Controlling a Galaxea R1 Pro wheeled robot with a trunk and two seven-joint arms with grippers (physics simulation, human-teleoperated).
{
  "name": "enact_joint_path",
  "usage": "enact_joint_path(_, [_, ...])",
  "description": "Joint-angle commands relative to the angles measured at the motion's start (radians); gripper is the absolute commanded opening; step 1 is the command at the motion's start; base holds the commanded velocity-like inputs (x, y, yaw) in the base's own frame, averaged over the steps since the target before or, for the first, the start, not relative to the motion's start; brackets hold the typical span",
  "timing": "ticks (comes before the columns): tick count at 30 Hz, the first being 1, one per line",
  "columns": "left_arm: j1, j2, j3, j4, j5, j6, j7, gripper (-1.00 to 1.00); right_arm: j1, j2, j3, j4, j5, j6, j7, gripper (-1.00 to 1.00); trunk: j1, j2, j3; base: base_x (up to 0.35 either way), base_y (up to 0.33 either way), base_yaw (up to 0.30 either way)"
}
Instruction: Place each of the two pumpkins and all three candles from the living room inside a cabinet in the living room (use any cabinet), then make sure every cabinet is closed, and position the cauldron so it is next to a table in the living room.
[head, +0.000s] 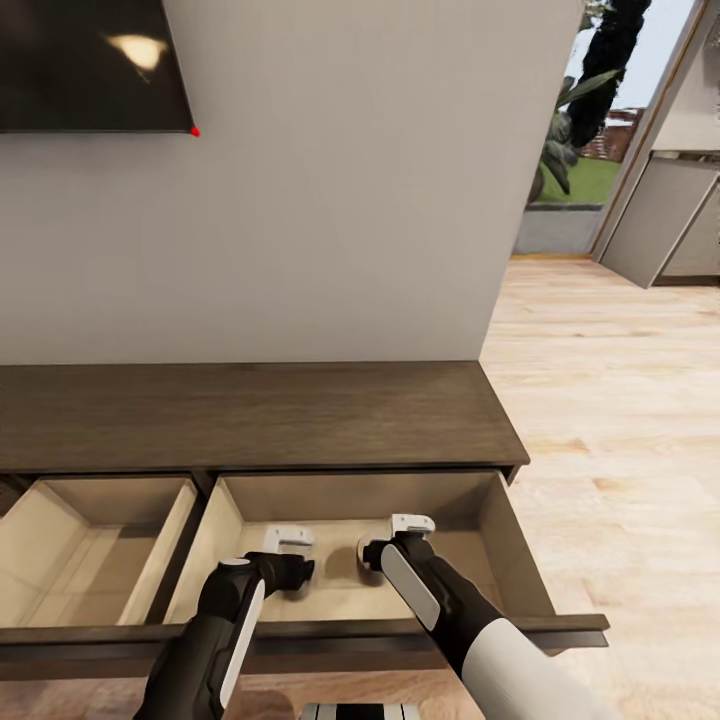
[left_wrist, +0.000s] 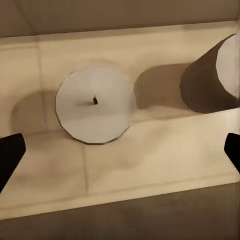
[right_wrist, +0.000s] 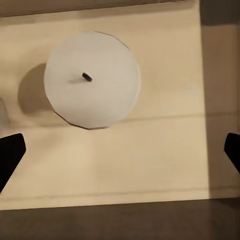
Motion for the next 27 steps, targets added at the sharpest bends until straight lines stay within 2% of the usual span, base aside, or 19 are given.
enact_joint_path(1, [0.000, 0.000, 0.000, -0.002, -0.010, 0.005, -0.006, 1.00, -0.001, 0.000, 0.002, -0.001, -0.007, 0.002, -0.008, 1.00, -0.001, 0.000, 0.003, 0.000, 0.000, 0.000])
enact_joint_path(9, [0.000, 0.000, -0.006, -0.025, -0.010, 0.052, -0.006, 1.00, -0.001, 0.000, 0.002, -0.002, -0.008, 0.004, -0.008, 1.00, -0.004, 0.002, 0.034, -0.018, 0.000, 0.000])
enact_joint_path(19, [0.000, 0.000, -0.007, -0.032, -0.010, 0.057, -0.006, 1.00, -0.001, 0.000, 0.002, -0.007, -0.017, 0.026, -0.006, 1.00, -0.009, 0.004, 0.073, -0.047, 0.000, 0.000])
enact_joint_path(27, [0.000, 0.000, -0.007, -0.042, -0.010, 0.057, -0.006, 1.00, -0.001, 0.000, 0.001, -0.007, -0.015, 0.023, 0.061, 1.00, -0.012, 0.006, 0.104, -0.020, 0.000, 0.000])
